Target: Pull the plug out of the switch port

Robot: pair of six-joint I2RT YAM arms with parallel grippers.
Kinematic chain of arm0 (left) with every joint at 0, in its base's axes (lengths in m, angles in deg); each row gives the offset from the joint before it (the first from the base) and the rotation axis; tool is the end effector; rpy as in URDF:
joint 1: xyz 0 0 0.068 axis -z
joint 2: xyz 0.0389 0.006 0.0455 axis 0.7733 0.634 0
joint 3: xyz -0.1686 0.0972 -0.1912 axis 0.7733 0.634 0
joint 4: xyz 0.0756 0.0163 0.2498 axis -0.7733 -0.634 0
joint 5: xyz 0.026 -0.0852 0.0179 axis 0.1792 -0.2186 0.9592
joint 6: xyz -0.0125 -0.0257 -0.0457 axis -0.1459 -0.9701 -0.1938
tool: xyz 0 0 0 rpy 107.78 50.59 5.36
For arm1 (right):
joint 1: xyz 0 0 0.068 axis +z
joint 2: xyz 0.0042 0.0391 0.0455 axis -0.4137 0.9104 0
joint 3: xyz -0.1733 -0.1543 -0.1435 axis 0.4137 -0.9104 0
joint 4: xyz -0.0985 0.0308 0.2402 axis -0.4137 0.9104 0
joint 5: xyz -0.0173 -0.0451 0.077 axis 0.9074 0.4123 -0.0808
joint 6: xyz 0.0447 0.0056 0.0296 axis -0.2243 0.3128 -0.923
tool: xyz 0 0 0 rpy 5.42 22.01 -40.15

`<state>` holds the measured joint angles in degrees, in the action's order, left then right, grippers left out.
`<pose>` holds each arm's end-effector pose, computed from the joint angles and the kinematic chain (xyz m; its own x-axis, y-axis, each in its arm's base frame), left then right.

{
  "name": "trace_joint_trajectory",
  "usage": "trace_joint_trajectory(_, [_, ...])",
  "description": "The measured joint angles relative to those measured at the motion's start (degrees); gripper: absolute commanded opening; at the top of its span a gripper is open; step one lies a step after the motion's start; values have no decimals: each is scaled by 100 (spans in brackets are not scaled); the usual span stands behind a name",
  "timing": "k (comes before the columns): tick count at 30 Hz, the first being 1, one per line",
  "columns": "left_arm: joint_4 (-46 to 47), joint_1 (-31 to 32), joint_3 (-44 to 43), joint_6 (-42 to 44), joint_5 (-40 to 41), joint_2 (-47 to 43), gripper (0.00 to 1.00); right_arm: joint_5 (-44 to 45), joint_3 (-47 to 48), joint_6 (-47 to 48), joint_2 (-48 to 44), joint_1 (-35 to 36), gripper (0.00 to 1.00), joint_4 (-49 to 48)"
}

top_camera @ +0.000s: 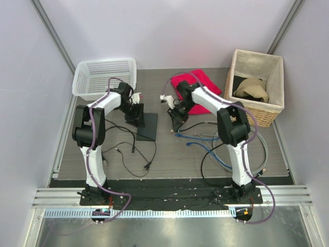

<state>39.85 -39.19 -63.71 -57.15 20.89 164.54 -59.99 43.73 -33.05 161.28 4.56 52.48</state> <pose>0.3952 -0.0960 0.1612 -0.9825 0.0873 -0.1647 0.1534 0.8805 -0.4486 0.3759 0.2333 0.1760 -0.5137 -0.7592 -0.3997 -0.8257 0.3110 0.4706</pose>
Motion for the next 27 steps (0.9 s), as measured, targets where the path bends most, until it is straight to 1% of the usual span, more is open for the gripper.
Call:
trace_joint_trajectory(2, [-7, 0, -7, 0, 4, 0, 48, 109, -190, -9, -345, -219, 1, -81])
trace_joint_trajectory(5, [-20, 4, -20, 9, 24, 0, 48, 323, -647, -13, -949, -754, 2, -251])
trace_joint_trajectory(10, [-46, 11, -44, 20, 46, 0, 48, 817, -1770, 24, -1893, -1602, 1, -553])
trace_joint_trajectory(16, [-59, 20, -50, 28, 76, -2, 48, 1263, -3093, 72, -2881, -2216, 1, -807])
trace_joint_trajectory(21, [-61, 44, -48, 109, 140, -46, 49, 1510, -3620, -120, -3331, -2704, 2, -1198])
trace_joint_trajectory(22, [-59, 55, -39, 133, 186, -70, 50, 1558, -3709, -184, -3410, -2806, 17, -1309])
trace_joint_trajectory(24, [-48, 66, -4, 175, 304, -140, 52, 1655, -3941, -278, -3624, -2981, 31, -1565])
trace_joint_trajectory(25, [-48, 66, 9, 190, 363, -166, 52, 1685, -4057, -319, -3738, -3025, 42, -1655])
trace_joint_trajectory(27, [-46, 83, 20, 227, 455, -188, 53, 1720, -4315, -439, -4057, -3049, 49, -1849])
